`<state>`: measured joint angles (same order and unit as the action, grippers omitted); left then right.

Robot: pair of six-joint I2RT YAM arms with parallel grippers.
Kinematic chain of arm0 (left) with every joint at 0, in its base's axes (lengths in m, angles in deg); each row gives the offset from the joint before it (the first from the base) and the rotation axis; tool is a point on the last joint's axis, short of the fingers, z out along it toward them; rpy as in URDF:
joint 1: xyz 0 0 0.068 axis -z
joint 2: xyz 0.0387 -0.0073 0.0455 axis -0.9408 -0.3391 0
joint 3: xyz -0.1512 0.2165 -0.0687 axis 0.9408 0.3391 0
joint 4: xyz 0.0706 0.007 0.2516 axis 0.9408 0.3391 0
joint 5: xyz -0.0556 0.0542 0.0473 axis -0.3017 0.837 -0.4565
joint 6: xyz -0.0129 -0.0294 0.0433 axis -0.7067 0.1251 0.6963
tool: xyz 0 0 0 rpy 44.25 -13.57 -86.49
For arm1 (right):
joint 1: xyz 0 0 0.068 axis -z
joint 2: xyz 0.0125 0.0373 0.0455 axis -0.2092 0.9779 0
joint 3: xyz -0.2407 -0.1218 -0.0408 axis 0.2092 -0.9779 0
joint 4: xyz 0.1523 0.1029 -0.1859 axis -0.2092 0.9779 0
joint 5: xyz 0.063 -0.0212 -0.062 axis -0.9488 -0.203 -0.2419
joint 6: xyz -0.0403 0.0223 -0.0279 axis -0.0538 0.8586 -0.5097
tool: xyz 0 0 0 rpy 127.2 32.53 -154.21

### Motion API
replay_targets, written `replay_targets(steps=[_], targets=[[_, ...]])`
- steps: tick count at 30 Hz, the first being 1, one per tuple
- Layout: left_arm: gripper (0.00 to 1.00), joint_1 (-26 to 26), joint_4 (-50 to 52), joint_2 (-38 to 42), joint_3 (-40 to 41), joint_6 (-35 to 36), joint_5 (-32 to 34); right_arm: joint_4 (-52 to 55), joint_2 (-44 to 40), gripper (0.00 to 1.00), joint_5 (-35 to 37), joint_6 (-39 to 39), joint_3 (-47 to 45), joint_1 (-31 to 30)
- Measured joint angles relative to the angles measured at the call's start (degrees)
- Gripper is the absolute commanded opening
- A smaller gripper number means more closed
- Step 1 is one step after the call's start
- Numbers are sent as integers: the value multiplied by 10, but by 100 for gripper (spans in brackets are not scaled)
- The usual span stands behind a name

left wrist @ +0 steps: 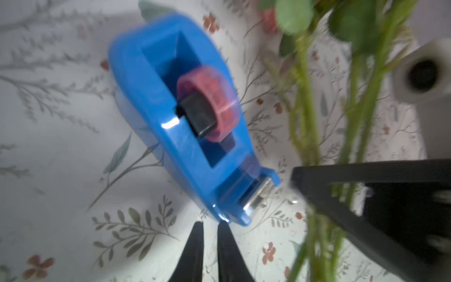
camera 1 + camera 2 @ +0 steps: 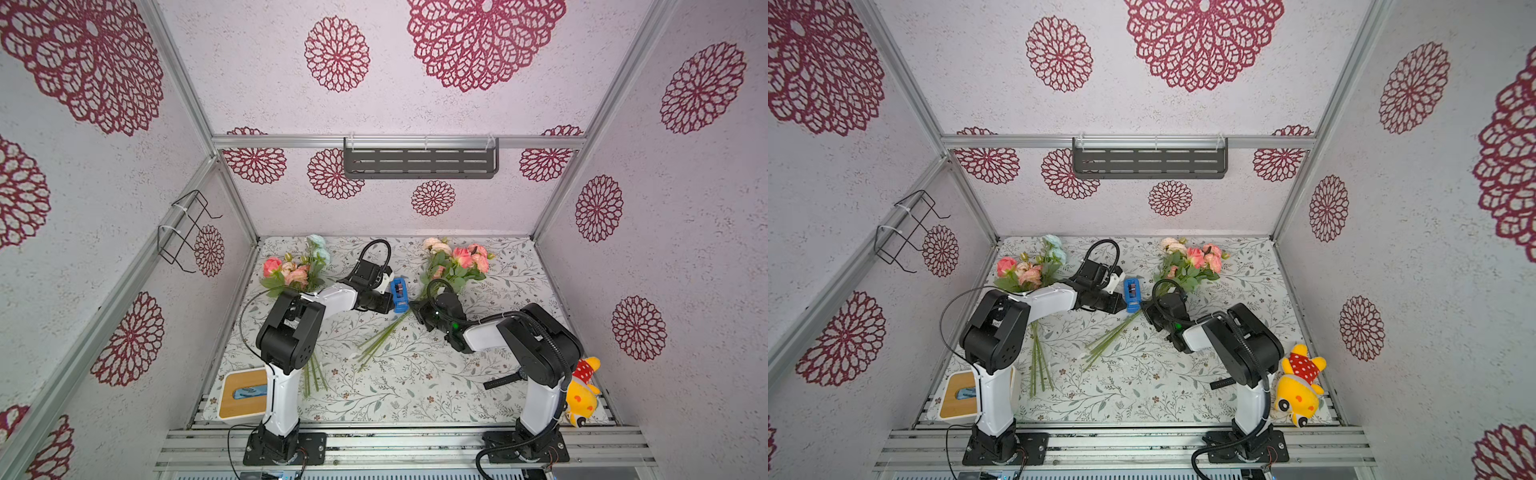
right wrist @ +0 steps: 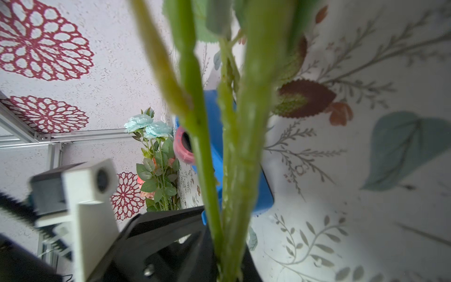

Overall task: Wrap bouquets with tape
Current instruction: Wrap the tape around the bouquet.

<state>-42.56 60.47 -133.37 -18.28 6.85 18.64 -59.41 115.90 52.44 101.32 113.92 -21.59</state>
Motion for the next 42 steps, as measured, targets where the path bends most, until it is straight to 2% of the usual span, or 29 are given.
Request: replay_targets(steps=[16,23,36,42], targets=[[19,42,22,-22,-43,-4,13,18,-6,0,-34,-40,7,26],[22,41,11,-22,-34,-7,-1,12,-6,0,-66,-67,5,53],[27,47,10,-50,-92,-15,-43,21,-8,0,-100,-96,7,71],[27,47,0,-40,-65,-12,-41,27,-19,0,-109,-96,12,76]])
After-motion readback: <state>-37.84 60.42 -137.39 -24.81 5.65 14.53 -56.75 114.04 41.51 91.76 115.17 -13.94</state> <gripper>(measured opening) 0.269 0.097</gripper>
